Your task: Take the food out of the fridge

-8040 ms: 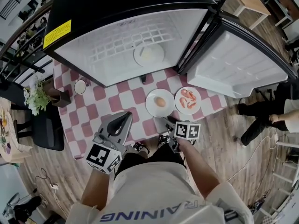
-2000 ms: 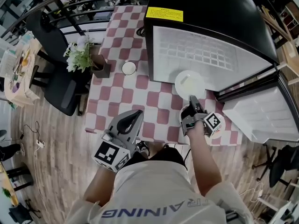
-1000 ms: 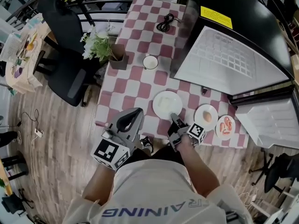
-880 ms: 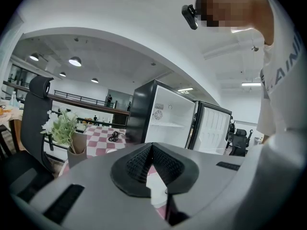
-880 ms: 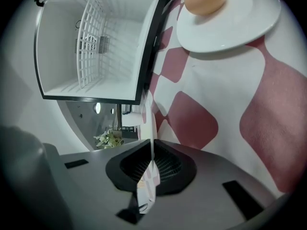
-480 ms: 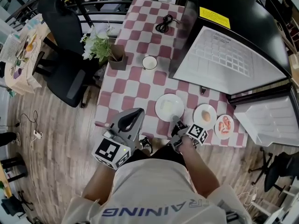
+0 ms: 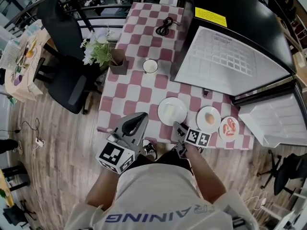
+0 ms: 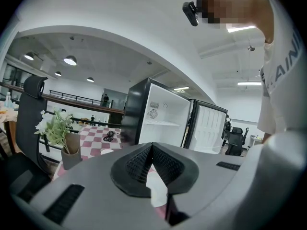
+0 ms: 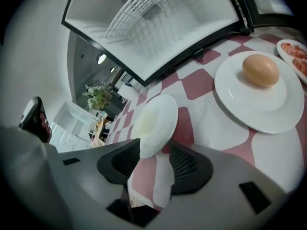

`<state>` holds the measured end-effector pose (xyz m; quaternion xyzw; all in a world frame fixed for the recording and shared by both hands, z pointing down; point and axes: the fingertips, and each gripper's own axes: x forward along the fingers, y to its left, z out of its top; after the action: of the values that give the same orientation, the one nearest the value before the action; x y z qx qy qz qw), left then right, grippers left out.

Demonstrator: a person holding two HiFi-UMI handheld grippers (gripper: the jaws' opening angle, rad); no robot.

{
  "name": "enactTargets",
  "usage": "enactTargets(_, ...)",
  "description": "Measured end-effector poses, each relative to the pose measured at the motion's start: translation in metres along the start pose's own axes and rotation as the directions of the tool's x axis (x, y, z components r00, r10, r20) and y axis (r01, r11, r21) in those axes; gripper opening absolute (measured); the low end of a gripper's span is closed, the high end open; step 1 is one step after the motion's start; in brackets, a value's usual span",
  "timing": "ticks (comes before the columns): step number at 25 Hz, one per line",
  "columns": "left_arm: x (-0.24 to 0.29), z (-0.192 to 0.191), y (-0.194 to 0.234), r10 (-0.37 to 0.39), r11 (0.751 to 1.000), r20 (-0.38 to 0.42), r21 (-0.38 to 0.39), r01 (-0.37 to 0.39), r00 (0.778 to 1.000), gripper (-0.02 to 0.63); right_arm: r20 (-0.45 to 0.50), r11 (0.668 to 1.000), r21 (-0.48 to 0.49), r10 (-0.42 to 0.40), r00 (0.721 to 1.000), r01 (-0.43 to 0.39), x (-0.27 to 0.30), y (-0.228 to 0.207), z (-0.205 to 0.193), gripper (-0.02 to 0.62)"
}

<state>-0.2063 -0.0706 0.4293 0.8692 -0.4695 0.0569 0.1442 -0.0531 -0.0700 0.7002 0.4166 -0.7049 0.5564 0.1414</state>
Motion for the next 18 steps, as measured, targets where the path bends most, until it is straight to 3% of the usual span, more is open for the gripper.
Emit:
enactTargets(6,0.002,-0.004,-0.003,0.001,1.000,-0.009,-0.005,-0.002,1.000,0.005,0.004,0.981,-0.172,-0.088,0.996,0.088,-0.012,-0.009,0.003,0.183)
enactTargets(9,0.006,-0.004,-0.009,-0.009,1.000,-0.008,-0.005,0.009,1.000,0.005,0.070,0.981,-0.173,-0.071,0.995,0.082,-0.025,-0.007,0.017,0.156)
enactTargets(12,0.011,-0.001,-0.018,-0.028,1.000,0.001,-0.001,0.028,1.000,0.005,0.144,0.985,-0.156,-0.057,0.988,0.080,-0.041,-0.006,0.033,0.056)
enactTargets(18,0.024,0.011,-0.035,-0.068,0.998,0.027,0.019,0.068,0.997,0.005,0.259,0.979,-0.201,0.014,0.966,0.039,-0.076,0.008,0.067,0.026)
